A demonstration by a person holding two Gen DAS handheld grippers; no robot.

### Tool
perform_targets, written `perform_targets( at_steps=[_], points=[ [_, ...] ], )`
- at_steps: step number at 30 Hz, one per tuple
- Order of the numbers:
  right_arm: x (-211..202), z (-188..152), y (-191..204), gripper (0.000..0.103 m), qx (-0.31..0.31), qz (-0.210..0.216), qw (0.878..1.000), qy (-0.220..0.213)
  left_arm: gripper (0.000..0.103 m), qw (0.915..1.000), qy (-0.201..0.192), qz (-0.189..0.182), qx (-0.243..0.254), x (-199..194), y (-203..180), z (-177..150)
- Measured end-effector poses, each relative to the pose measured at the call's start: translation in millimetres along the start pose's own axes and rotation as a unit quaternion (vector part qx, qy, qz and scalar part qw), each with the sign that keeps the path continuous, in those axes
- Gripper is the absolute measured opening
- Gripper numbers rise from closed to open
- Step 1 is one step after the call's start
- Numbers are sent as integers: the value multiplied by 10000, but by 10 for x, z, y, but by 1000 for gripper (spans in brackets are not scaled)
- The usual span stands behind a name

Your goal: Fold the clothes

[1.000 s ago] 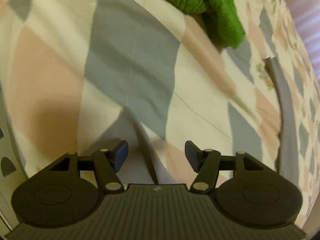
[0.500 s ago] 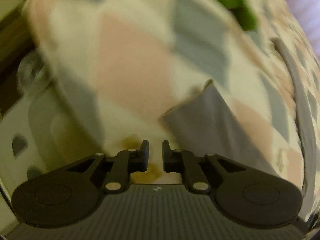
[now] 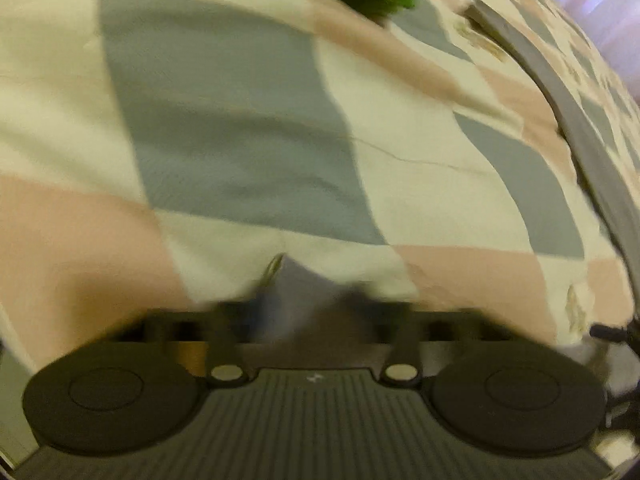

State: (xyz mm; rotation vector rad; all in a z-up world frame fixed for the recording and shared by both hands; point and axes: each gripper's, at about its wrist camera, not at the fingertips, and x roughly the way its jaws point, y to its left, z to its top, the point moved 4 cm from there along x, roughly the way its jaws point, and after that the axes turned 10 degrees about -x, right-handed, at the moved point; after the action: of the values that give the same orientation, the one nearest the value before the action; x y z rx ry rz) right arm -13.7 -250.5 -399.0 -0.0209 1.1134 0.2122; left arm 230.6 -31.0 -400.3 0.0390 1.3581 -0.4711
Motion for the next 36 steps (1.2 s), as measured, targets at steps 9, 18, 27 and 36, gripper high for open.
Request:
perform_targets(
  at_steps=[9,18,27,36],
  points=[
    [-166,103,-14,7,-73,-176,9980,-611,1,9915,-1197,-124,502,-565,-258,416],
    [-343,17,-247,63,1729,-1083,9726,-1111,20,9933,-718,791,-449,-289,54,418],
    [-1611,-2515,-660,68,6070,-1596,7670,-1336,43,9576,-95,-556,-2825,-221,115,-278],
    [-2342,-4565,-691,68,7872,-2463,5312,-1934,20,9745,-307,712,-2107,8,-16,-246]
  ],
)
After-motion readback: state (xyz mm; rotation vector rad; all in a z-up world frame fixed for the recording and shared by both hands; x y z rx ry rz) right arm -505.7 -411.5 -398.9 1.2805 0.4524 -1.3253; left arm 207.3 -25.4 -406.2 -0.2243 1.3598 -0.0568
